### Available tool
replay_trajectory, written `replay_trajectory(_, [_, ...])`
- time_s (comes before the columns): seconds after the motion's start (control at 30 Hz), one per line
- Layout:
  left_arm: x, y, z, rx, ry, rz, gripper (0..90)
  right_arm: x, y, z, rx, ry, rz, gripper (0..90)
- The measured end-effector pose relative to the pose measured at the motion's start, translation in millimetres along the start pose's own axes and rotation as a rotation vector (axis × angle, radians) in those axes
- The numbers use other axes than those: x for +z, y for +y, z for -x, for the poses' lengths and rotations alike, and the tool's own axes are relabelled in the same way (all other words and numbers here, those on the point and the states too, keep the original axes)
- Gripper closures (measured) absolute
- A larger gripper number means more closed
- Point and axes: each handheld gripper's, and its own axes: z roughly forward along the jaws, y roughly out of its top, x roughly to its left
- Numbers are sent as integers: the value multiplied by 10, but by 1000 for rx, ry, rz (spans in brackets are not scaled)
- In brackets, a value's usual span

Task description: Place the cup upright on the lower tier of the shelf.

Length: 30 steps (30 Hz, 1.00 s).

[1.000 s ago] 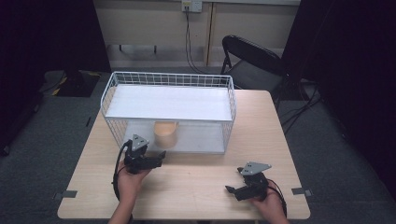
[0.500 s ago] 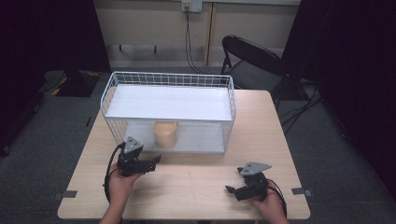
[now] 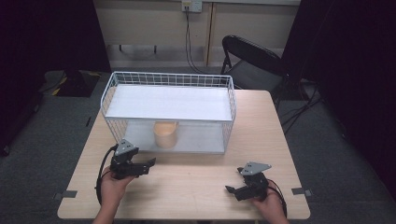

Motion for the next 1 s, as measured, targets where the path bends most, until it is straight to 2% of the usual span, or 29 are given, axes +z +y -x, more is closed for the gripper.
replay_trajectory(0.07, [-32,-9,-17,-8,1,4,165,-2,-2,-1,1,-1,0,123])
replay_trajectory(0.13, [-66,-33,-50,3,6,-8,165,-2,-2,-1,1,0,0,123])
replay_trajectory(0.33, [-122,-121,-122,-17,7,-10,165,-2,-2,-1,1,-1,0,123])
replay_trajectory(0.43, [-136,-152,-151,-2,12,-18,165,-2,-2,-1,1,-1,0,123])
replay_trajectory(0.6, [-120,-213,-187,-10,-5,-21,163,-2,-2,-1,1,0,0,123])
replay_trajectory(0.7, [-113,-225,-191,-3,-10,-30,163,-2,-2,-1,1,-1,0,123])
replay_trajectory(0.9, [-105,-268,-200,41,-23,-61,161,-2,-2,-1,1,-1,0,123])
replay_trajectory(1.0, [-114,-282,-209,44,-27,-65,161,-2,-2,-1,1,-1,0,123])
